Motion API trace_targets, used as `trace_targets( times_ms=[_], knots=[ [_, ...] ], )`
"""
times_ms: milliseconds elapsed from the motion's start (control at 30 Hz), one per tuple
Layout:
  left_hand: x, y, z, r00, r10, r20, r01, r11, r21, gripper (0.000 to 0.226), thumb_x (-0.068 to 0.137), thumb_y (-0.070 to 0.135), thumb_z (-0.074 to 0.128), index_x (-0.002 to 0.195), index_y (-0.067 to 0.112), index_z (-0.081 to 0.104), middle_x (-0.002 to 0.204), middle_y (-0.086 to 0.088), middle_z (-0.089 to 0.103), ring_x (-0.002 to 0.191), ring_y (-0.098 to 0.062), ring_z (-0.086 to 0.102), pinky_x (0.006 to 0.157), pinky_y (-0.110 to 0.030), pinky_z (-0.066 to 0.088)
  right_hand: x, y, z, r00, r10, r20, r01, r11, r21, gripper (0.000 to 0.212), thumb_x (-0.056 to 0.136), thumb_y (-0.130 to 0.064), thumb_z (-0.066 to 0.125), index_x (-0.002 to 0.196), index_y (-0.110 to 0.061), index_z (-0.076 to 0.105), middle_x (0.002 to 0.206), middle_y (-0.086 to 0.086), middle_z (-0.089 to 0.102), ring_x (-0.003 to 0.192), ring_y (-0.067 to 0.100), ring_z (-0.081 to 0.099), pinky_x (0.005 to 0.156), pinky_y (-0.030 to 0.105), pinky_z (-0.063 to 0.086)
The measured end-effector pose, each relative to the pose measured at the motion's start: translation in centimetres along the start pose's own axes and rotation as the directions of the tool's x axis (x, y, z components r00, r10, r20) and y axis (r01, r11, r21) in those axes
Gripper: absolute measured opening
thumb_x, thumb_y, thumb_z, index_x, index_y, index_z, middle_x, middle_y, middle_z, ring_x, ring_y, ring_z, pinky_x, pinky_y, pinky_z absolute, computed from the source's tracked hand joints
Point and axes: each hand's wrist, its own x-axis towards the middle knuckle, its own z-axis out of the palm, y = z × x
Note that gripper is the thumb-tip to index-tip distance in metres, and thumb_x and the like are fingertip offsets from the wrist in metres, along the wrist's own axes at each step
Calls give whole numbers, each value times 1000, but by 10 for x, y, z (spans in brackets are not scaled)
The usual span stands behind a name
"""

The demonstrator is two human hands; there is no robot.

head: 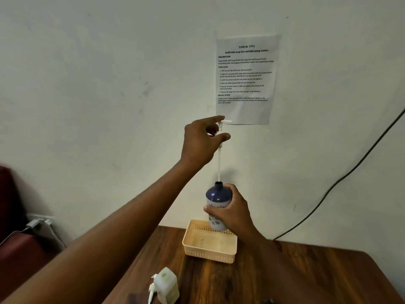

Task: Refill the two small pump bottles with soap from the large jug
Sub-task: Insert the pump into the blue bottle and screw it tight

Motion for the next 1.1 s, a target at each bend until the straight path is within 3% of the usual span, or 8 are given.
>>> trace_targets(
  times_ms=[267,433,667,1100],
  knots=[
    [-14,0,4,999,-27,26,28,999,-21,51,77,17,90,125,19,75,84,8,68,84,-17,70,85,-23,60,8,-16,-11,999,-30,-33,31,999,19,68,69,-41,88,120,-36,44,109,-23,52,92,7,58,72,6,42],
    [-32,-8,12,998,-53,40,57,993,-102,51,75,10,91,123,18,76,89,2,72,78,-2,67,81,-16,59,19,-25,-19,997,-39,-68,39,999,6,68,70,-45,87,120,-35,42,115,-14,54,102,12,56,78,15,44],
    [-38,-11,14,997,-76,30,79,987,-140,51,75,9,91,121,24,77,92,3,75,81,3,70,79,-12,57,29,-33,-28,993,-51,-107,46,998,-49,70,66,-53,86,117,-38,41,112,-17,53,94,8,54,66,5,36],
    [-56,-15,21,995,-93,49,99,984,-150,51,78,9,88,124,26,75,96,7,74,89,-2,72,82,-14,59,31,-43,-32,987,-63,-149,51,995,-84,66,69,-52,84,119,-30,47,109,-15,55,94,6,54,70,6,37]
  ],
)
